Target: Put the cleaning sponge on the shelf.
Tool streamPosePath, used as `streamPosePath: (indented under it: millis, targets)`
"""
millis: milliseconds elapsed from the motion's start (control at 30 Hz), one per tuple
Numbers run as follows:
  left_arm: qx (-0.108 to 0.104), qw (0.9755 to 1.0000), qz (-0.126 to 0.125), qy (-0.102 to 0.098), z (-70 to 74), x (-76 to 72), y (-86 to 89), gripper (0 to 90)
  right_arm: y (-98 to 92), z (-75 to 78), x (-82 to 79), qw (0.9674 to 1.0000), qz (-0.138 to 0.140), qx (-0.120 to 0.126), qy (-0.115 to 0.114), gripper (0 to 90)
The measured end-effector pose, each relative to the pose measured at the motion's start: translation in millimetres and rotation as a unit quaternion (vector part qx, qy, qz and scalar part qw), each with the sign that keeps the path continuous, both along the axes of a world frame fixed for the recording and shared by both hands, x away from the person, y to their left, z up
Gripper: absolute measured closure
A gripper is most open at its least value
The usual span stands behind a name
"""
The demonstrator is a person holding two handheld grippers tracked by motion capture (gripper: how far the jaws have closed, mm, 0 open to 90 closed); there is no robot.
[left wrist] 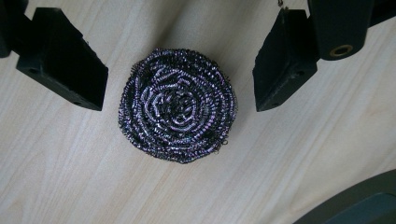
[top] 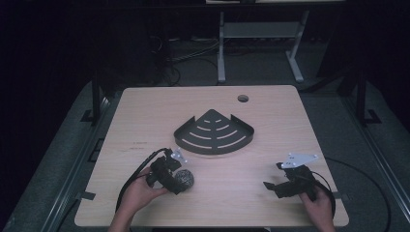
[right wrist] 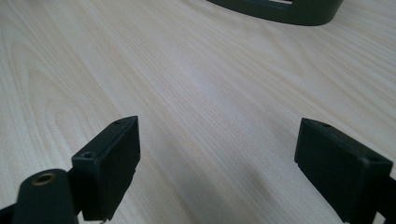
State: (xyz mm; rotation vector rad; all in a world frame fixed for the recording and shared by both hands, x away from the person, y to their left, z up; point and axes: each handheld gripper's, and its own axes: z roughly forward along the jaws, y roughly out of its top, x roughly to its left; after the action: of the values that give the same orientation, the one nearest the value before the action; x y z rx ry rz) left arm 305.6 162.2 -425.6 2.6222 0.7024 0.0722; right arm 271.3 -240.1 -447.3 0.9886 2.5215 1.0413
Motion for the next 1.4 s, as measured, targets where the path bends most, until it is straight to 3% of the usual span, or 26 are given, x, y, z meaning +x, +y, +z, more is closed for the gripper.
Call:
streamPosePath:
  millis: [567, 1400]
  targets:
    - [0.007, 0.9999, -0.001, 0.015, -10.2, 6.6, -8.4, 20.9, 0.4, -0.2, 0.1, 1.0, 0.001, 0.001, 0.0, 13.9]
    - [0.022, 0.9997, -0.008, 0.008, -12.1, 5.1, -12.0, 31.6, 1.6, 0.9, -0.6, 1.0, 0.003, 0.002, -0.004, 13.9]
